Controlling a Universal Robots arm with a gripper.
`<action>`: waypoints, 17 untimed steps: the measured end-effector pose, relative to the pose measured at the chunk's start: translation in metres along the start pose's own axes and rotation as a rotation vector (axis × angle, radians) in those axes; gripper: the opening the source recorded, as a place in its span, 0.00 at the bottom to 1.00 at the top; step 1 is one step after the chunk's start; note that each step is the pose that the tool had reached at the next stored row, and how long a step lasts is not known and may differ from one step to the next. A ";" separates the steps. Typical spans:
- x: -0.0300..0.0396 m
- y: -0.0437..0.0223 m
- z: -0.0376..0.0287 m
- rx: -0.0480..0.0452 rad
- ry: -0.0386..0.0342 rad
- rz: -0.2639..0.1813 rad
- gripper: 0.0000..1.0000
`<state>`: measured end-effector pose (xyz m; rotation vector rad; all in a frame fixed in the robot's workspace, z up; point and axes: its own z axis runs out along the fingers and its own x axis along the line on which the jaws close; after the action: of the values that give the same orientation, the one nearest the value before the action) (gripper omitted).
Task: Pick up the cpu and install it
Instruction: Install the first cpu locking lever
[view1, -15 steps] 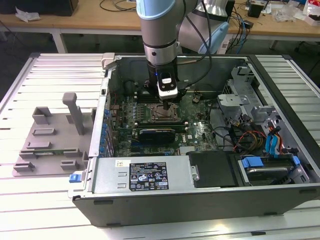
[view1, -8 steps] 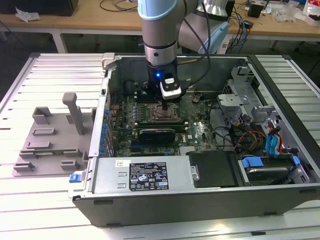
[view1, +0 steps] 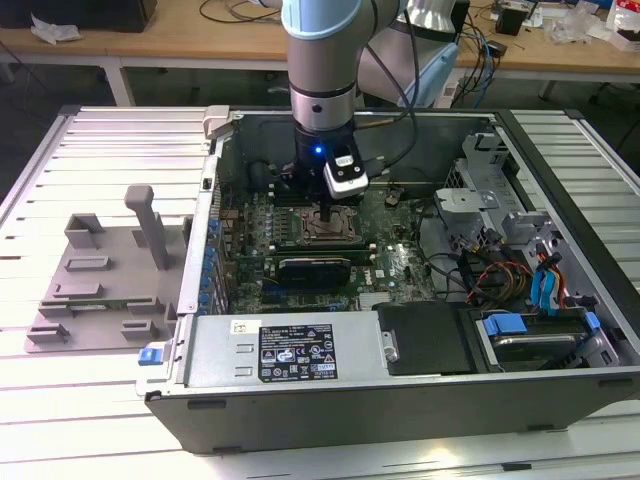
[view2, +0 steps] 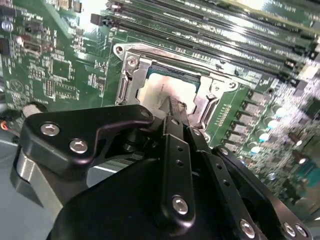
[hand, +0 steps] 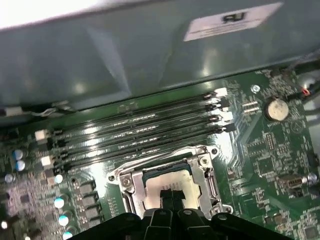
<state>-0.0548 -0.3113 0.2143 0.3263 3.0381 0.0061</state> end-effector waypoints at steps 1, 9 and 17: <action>0.0000 0.0000 0.0000 0.0041 0.0001 -0.034 0.11; -0.0007 0.0001 -0.0086 -0.0021 0.0050 -0.210 0.11; -0.0035 0.0006 -0.0204 -0.0017 0.0079 -0.210 0.11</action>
<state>-0.0531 -0.3113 0.2349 0.0064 3.0633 -0.0039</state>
